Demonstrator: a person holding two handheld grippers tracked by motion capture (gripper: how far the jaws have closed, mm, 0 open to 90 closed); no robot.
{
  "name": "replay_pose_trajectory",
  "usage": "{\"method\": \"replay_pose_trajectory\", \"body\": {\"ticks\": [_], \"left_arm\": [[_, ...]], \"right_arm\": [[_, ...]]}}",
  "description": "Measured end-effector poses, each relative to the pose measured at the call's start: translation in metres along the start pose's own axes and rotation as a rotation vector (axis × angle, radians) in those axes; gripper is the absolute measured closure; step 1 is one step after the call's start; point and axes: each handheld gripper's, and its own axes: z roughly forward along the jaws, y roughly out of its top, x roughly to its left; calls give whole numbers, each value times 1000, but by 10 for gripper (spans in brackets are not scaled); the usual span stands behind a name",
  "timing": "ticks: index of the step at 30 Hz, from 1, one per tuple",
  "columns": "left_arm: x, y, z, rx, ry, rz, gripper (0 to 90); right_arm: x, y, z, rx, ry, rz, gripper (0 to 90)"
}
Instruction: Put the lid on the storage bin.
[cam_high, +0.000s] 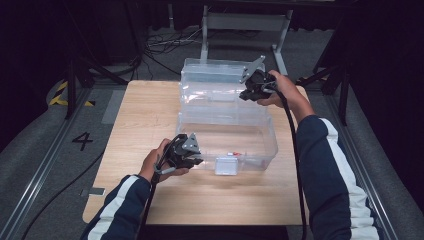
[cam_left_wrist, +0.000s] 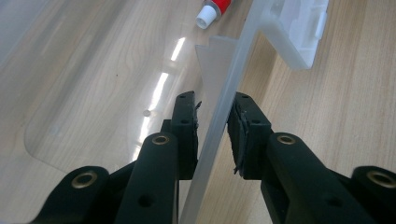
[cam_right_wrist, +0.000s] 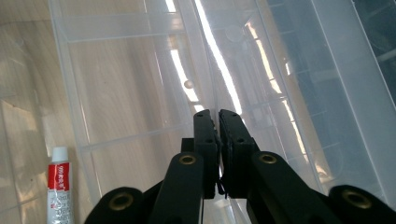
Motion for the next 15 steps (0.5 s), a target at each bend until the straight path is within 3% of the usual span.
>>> {"method": "replay_pose_trajectory", "body": {"ticks": [3, 15], "left_arm": [[0, 0, 0, -6, 3, -3, 728], [-3, 1, 1, 5, 24, -13, 706]], "right_arm": [[0, 0, -1, -7, 4, 13, 866], [14, 2, -9, -1, -24, -37, 868]]}}
